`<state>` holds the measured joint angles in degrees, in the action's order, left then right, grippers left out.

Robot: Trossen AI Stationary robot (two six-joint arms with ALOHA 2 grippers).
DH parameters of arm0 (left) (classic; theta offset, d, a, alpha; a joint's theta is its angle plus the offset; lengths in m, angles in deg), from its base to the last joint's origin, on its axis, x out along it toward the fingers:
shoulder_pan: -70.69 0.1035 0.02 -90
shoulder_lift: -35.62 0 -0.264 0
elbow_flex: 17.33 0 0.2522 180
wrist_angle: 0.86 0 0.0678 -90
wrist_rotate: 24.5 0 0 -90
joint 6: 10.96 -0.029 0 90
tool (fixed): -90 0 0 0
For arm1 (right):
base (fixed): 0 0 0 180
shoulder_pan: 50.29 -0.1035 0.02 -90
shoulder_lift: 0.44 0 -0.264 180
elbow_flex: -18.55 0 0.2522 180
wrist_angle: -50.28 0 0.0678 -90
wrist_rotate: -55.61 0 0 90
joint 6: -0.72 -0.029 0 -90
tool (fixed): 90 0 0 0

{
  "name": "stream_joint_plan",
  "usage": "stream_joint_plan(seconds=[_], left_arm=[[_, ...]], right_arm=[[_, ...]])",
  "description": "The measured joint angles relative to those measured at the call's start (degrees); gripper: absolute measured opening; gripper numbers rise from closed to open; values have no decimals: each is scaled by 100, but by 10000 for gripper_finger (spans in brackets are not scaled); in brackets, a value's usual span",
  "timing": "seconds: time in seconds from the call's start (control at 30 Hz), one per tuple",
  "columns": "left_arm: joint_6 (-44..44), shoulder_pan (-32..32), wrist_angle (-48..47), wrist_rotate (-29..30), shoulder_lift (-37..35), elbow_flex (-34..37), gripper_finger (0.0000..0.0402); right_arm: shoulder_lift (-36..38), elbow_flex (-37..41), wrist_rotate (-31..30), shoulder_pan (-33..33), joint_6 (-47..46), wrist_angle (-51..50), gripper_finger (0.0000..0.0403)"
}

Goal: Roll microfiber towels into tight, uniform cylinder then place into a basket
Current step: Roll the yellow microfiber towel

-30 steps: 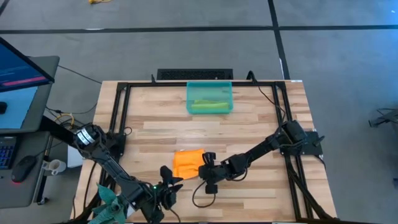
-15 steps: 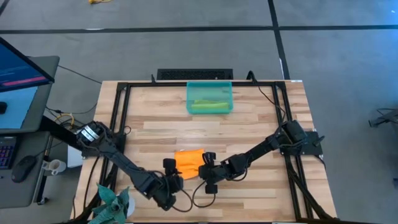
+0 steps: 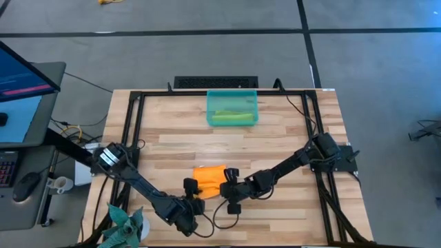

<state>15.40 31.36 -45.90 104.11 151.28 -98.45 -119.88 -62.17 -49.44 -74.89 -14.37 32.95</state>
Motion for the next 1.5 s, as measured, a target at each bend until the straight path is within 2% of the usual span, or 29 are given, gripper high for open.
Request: stream_joint_plan(seconds=[0.1, 0.3, 0.53, 0.63, 0.8, 0.87, 1.03, 1.3, 1.4, 1.5], left_arm=[[42, 0, -29, 267, 105, -3, 210], [425, 24, -173, 416, 141, 6, 182], [549, 177, -492, 478, 211, 17, 135], [541, 250, -520, 318, 212, 19, 108], [705, 298, -511, -232, 63, 19, 30], [911, 303, -519, -467, -98, 33, 11], [1354, 259, -383, -1689, -652, 47, 16], [2016, 520, 319, -3627, -1002, 38, 6], [2375, 631, 439, -4000, -943, 38, 8], [2570, 710, 442, -4137, -925, 41, 12]], right_arm=[[0, 0, 14, 0, 0, 0, 33], [6, 0, 131, 0, 7, -6, 22], [9, 0, 276, -4, 9, 0, 32], [10, -1, 360, -3, 11, -11, 27], [-11, -221, 933, 2, 7, -144, 21], [-24, -392, 1159, 2, 5, -329, 26], [-57, -693, 1700, 1, -53, -551, 25], [-50, -867, 3338, 8, -887, -474, 27], [-50, -865, 3836, 26, -1200, -344, 24], [-60, -865, 4029, 62, -1453, -337, 17]])
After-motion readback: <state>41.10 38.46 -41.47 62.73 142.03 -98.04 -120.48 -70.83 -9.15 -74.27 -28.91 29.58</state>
